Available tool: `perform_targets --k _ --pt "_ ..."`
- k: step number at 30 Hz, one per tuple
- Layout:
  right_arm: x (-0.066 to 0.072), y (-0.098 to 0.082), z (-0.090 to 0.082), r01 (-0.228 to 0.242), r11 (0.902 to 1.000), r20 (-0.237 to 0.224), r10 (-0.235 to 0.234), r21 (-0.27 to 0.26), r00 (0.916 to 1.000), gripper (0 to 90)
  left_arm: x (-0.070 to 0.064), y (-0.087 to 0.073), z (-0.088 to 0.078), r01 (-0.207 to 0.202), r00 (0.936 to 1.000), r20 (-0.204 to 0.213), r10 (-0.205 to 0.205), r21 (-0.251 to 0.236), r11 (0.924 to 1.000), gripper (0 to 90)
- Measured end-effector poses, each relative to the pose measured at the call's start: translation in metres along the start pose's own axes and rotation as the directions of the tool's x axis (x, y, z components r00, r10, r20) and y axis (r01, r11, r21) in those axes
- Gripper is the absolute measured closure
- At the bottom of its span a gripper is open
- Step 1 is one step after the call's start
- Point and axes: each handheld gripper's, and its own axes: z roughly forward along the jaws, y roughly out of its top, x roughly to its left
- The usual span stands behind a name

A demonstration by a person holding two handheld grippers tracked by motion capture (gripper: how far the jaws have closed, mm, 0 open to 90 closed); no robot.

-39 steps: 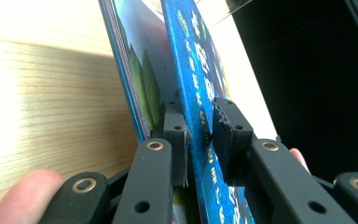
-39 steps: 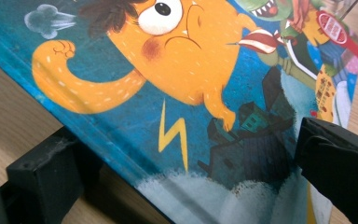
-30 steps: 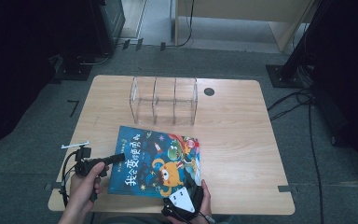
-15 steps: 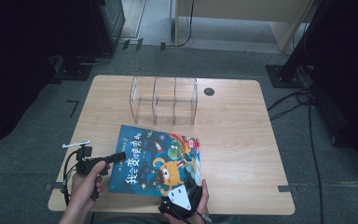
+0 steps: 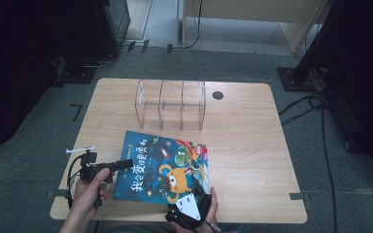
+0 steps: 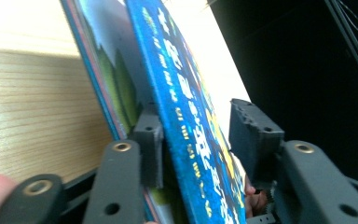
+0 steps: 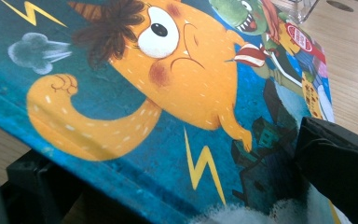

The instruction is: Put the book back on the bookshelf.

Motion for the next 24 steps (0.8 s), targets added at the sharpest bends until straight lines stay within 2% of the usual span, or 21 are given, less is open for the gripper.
perform_targets --k 8,13,16,18,19,20,21,24 --pt "0.001 -0.003 0.0 -0.007 0.9997 0.006 0.007 -0.024 1.0 0.0 -0.013 0.001 -0.001 -0.081 0.9952 -0.052 0.083 0.035 0.9961 43.2" --pt "0.001 -0.003 0.0 -0.011 0.9996 0.005 0.011 -0.025 0.9999 0.0 -0.02 0.002 -0.005 -0.128 0.986 -0.1 0.134 0.059 0.99 37.8" --pt "0.0 -0.003 -0.001 -0.016 0.9996 0.002 0.016 -0.025 0.9999 0.0 -0.021 0.004 -0.007 -0.134 0.9853 -0.098 0.14 0.07 0.9885 36.5" --pt "0.001 -0.003 0.0 -0.016 0.9996 0.006 0.016 -0.025 0.9998 0.0 -0.021 0.004 -0.01 -0.133 0.9812 -0.132 0.141 0.064 0.989 32.8" --pt "0.001 -0.003 0.0 -0.016 0.9996 0.01 0.016 -0.024 0.9998 0.1 -0.021 0.004 -0.013 -0.147 0.9728 -0.175 0.153 0.047 0.9881 31.3" --pt "0.001 -0.003 0.0 -0.017 0.9995 0.016 0.017 -0.025 0.9997 0.3 -0.021 0.005 -0.017 -0.154 0.9633 -0.217 0.157 0.031 0.9875 25.1" --pt "0.001 -0.003 0.0 -0.016 0.9995 0.017 0.016 -0.025 0.9997 0.3 -0.019 0.006 -0.021 -0.152 0.9601 -0.235 0.152 0.016 0.9882 25.0" --pt "0.0 -0.004 0.0 -0.023 0.9994 0.013 0.023 -0.025 0.9997 0.3 -0.008 0.009 -0.027 -0.115 0.9657 -0.233 0.114 0.01 0.9933 25.0"
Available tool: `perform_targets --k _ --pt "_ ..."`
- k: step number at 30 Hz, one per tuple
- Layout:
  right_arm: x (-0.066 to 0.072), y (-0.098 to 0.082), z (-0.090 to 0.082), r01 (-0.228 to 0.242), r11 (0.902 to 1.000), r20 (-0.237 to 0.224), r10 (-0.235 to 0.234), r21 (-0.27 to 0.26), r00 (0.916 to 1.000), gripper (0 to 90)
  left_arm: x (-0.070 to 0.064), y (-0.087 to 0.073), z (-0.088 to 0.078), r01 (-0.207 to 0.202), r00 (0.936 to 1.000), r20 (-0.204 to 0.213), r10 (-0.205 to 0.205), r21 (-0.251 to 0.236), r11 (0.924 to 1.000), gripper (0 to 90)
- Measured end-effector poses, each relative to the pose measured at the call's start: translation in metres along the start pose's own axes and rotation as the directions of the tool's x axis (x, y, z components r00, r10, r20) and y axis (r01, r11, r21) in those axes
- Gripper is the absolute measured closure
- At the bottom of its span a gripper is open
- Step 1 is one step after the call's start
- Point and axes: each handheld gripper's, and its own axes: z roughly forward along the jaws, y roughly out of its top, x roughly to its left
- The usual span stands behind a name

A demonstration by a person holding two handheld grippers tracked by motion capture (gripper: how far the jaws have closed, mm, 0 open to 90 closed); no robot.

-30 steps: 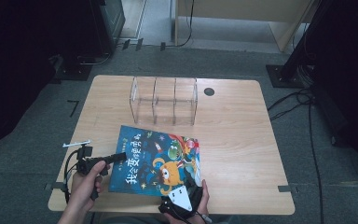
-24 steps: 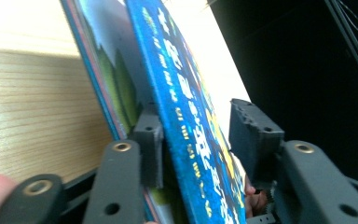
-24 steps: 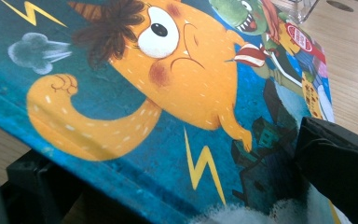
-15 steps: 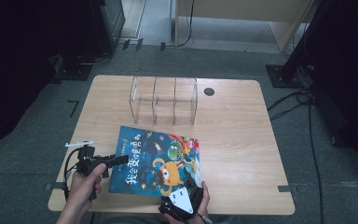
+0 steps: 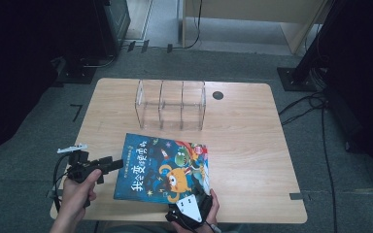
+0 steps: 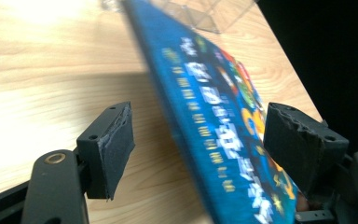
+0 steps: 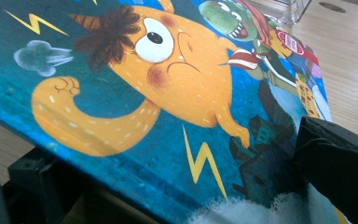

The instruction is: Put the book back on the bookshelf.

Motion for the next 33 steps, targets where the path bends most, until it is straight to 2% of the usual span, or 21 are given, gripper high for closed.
perform_targets --k 3,6,9,13,15,17,21,25,26,28,29,33 --pt "0.0 0.0 0.0 0.004 1.0 0.001 -0.004 0.001 1.0 0.3 0.016 0.0 0.008 0.07 0.9974 0.015 -0.071 0.034 0.9969 25.2" --pt "0.0 0.0 0.0 0.004 1.0 -0.001 -0.004 0.002 1.0 0.3 0.02 0.001 0.015 0.104 0.9935 0.042 -0.106 0.05 0.9933 26.4" --pt "0.0 0.0 0.0 0.005 1.0 0.0 -0.005 0.001 1.0 0.3 0.021 0.003 0.025 0.129 0.9895 0.055 -0.133 0.074 0.9889 30.5" --pt "0.0 0.0 0.0 0.004 1.0 -0.001 -0.004 0.001 1.0 0.3 0.019 0.007 0.038 0.136 0.9882 0.054 -0.144 0.12 0.9833 34.6" --pt "0.0 0.0 0.0 0.005 1.0 -0.002 -0.005 0.001 1.0 0.3 0.019 0.009 0.042 0.145 0.9862 0.061 -0.154 0.131 0.9807 37.1" --pt "0.0 0.0 0.0 0.005 1.0 -0.002 -0.005 0.001 1.0 0.3 0.02 0.012 0.045 0.152 0.9857 0.052 -0.16 0.136 0.979 40.8" --pt "0.0 0.0 0.0 0.004 1.0 -0.003 -0.004 0.001 1.0 0.3 0.026 0.018 0.047 0.195 0.977 0.058 -0.205 0.144 0.9701 49.0" --pt "0.001 0.0 0.0 0.008 1.0 0.003 -0.008 -0.002 1.0 0.3 0.024 0.023 0.05 0.166 0.9829 0.048 -0.178 0.187 0.9681 57.8" --pt "0.001 0.0 0.0 0.011 0.9999 0.003 -0.011 -0.005 0.9999 0.3 0.024 0.025 0.05 0.166 0.9827 0.05 -0.178 0.196 0.9665 58.9" --pt "0.001 0.0 0.0 0.01 0.9999 0.002 -0.01 -0.004 0.9999 0.2 0.022 0.027 0.05 0.155 0.9844 0.052 -0.168 0.197 0.9681 59.3" --pt "0.0 0.0 0.0 0.009 1.0 0.001 -0.009 -0.002 1.0 0.2 0.022 0.029 0.05 0.157 0.9831 0.061 -0.173 0.202 0.9667 59.6" --pt "0.0 0.0 0.0 0.007 1.0 0.0 -0.007 -0.001 1.0 0.3 0.023 0.033 0.057 0.149 0.9822 0.072 -0.174 0.266 0.9523 58.4"
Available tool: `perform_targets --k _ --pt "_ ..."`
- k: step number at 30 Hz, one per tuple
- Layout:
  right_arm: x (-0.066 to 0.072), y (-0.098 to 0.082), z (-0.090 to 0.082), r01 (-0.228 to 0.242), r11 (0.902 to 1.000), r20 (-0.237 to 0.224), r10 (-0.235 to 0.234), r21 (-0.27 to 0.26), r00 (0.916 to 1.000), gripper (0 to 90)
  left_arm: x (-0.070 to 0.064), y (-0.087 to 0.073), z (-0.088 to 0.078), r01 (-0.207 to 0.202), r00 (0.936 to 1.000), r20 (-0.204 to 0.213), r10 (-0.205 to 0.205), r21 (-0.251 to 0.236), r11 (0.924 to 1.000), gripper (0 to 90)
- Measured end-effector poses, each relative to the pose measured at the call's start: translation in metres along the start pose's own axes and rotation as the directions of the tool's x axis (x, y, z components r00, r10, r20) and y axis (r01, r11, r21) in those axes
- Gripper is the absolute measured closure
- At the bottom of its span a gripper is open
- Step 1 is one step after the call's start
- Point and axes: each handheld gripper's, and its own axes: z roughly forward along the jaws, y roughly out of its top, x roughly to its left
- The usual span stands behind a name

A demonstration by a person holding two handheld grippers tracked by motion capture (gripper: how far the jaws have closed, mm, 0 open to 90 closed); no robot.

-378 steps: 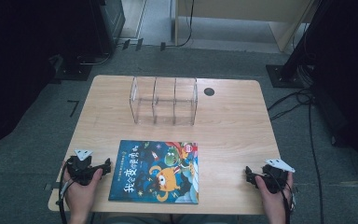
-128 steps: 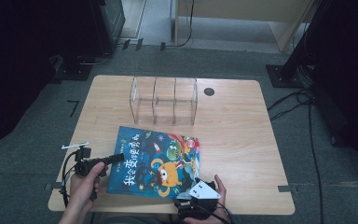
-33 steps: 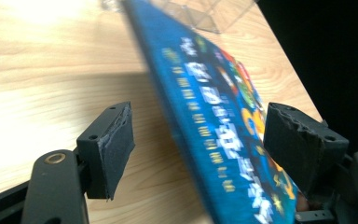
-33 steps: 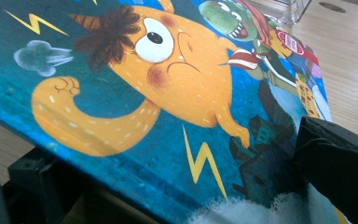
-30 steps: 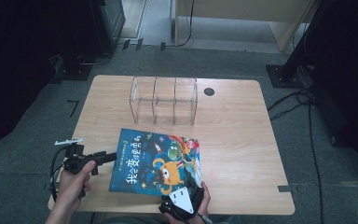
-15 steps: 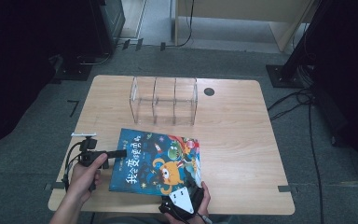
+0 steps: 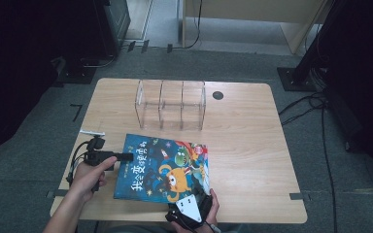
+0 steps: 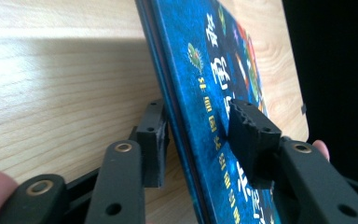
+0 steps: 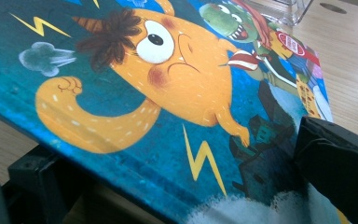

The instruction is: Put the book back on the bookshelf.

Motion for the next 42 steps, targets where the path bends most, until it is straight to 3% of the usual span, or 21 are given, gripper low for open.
perform_targets --k 2,5,9,12,14,17,28,38,42 --pt "0.0 0.0 0.0 0.001 1.0 0.001 -0.001 0.0 1.0 0.3 0.0 0.003 0.0 0.005 1.0 -0.007 -0.005 0.002 1.0 61.1" --pt "0.0 0.0 0.0 -0.003 1.0 -0.004 0.003 0.002 1.0 0.3 0.003 0.008 -0.004 0.019 0.9989 0.042 -0.019 0.007 0.9998 66.6" --pt "-0.001 0.0 0.0 -0.005 1.0 -0.003 0.005 0.001 1.0 0.3 0.005 0.015 -0.004 0.005 0.9981 0.061 -0.009 0.066 0.9978 67.8" --pt "-0.001 0.0 0.0 -0.004 1.0 -0.003 0.004 0.001 1.0 0.2 0.009 0.017 -0.004 0.018 0.9954 0.093 -0.026 0.08 0.9967 69.4" --pt "-0.001 0.0 0.0 -0.006 1.0 -0.004 0.006 0.001 1.0 0.2 0.012 0.019 -0.005 0.038 0.9901 0.131 -0.049 0.085 0.9956 72.0" --pt "-0.001 0.0 0.0 -0.018 0.9998 -0.007 0.018 -0.003 0.9998 0.2 0.011 0.019 -0.007 0.048 0.9869 0.15 -0.06 0.08 0.9956 74.0" --pt "-0.005 0.003 -0.002 -0.034 0.9994 -0.027 0.035 0.008 0.999 0.2 -0.002 0.025 -0.011 0.031 0.9908 0.128 -0.043 0.098 0.9947 74.7" --pt "-0.013 0.007 -0.011 -0.075 0.997 -0.114 0.077 0.021 0.9905 1.0 -0.014 0.034 -0.017 0.052 0.9903 0.123 -0.065 0.108 0.9928 77.5" --pt "-0.015 0.011 -0.017 -0.06 0.9981 -0.135 0.061 0.007 0.989 1.0 -0.018 0.038 -0.021 0.056 0.9896 0.127 -0.068 0.097 0.9937 78.5"
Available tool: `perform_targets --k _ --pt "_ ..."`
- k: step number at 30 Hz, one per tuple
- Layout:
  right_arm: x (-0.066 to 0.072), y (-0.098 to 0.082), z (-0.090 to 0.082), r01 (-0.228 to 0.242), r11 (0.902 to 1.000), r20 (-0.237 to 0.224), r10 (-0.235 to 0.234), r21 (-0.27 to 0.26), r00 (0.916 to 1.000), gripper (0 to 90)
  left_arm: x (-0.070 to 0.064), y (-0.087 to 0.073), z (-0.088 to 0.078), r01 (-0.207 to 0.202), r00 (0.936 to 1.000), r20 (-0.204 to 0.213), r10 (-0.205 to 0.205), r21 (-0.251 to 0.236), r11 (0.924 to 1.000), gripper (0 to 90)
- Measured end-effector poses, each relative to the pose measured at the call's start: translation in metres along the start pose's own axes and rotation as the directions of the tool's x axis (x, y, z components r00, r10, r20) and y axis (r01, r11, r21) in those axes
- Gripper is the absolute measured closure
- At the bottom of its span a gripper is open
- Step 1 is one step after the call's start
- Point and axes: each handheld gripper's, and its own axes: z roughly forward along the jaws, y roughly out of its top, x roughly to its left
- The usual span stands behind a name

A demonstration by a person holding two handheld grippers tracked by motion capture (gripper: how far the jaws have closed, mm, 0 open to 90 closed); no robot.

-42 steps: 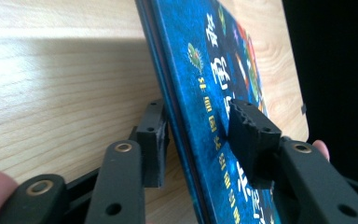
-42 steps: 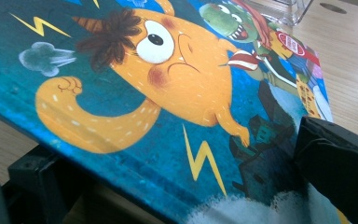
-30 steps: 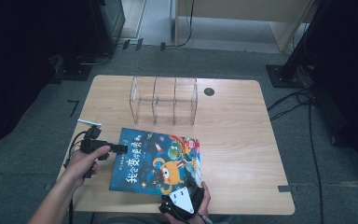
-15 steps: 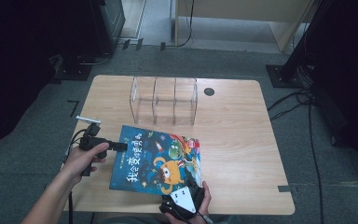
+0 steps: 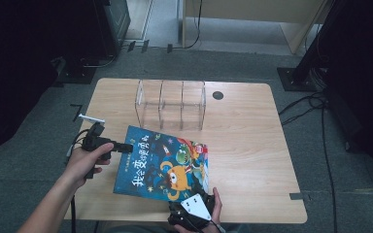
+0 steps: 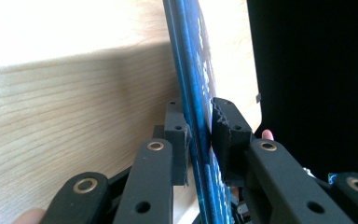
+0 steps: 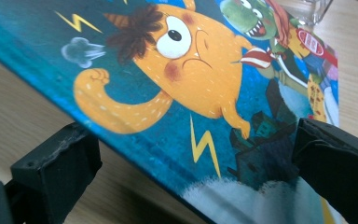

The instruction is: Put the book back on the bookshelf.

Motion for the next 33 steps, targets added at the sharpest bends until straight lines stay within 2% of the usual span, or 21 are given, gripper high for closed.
perform_targets --k 5,11,23,33 --pt "-0.001 0.005 -0.008 0.014 0.9999 -0.03 -0.014 -0.005 0.9994 1.0 -0.006 0.003 -0.006 -0.008 0.9999 -0.011 0.008 -0.011 0.9999 79.1" --pt "-0.012 0.016 -0.02 -0.006 0.9996 -0.041 0.005 -0.028 0.9991 1.1 -0.008 0.003 -0.012 -0.009 0.9998 -0.019 0.008 -0.014 0.9999 79.4" --pt "-0.044 0.031 -0.023 -0.034 0.9987 0.008 0.034 -0.039 0.9994 2.1 -0.022 0.005 -0.026 -0.031 0.9987 -0.041 0.03 -0.026 0.9992 80.3" --pt "-0.076 0.037 -0.024 -0.078 0.9956 0.064 0.082 -0.051 0.9946 2.2 -0.034 0.009 -0.038 -0.041 0.9964 -0.075 0.039 -0.019 0.999 80.9"
